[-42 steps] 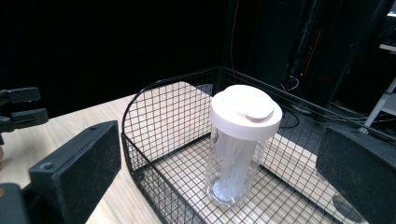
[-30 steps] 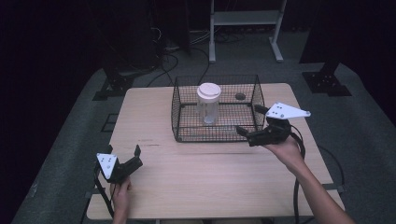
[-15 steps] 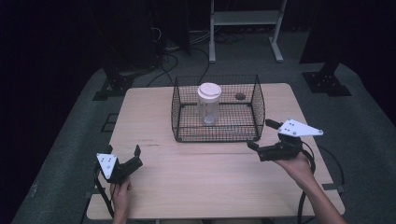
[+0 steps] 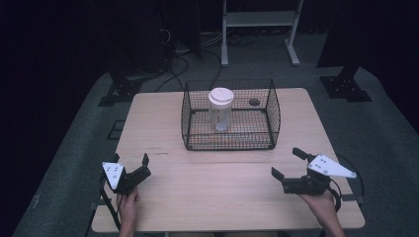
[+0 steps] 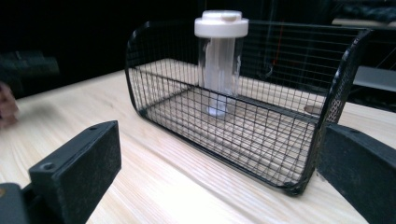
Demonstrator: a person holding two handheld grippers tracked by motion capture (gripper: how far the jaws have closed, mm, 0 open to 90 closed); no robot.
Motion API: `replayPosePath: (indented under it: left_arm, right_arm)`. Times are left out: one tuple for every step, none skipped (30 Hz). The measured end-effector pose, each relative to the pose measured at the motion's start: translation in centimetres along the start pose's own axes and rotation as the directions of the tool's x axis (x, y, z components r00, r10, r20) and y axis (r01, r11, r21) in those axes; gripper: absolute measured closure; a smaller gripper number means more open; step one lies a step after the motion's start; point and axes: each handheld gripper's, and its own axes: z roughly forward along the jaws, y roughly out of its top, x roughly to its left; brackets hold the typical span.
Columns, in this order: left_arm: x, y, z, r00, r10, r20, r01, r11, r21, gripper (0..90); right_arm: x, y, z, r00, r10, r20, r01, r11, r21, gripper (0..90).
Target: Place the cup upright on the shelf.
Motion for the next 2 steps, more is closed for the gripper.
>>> replayPosePath:
  left_arm:
    - [0.0,0.0,0.0,1.0000,-0.002,0.000,0.002,1.0000,0.001,0.0]
    - [0.0,0.0,0.0,1.0000,-0.002,0.000,0.002,1.0000,0.001,0.0]
  right_arm:
    - [0.1,-0.8,-0.2,0.9999,0.013,0.011,-0.013,0.999,-0.031,0.0]
    - [0.3,-1.8,-0.4,0.9991,0.024,0.034,-0.022,0.998,-0.061,0.0]
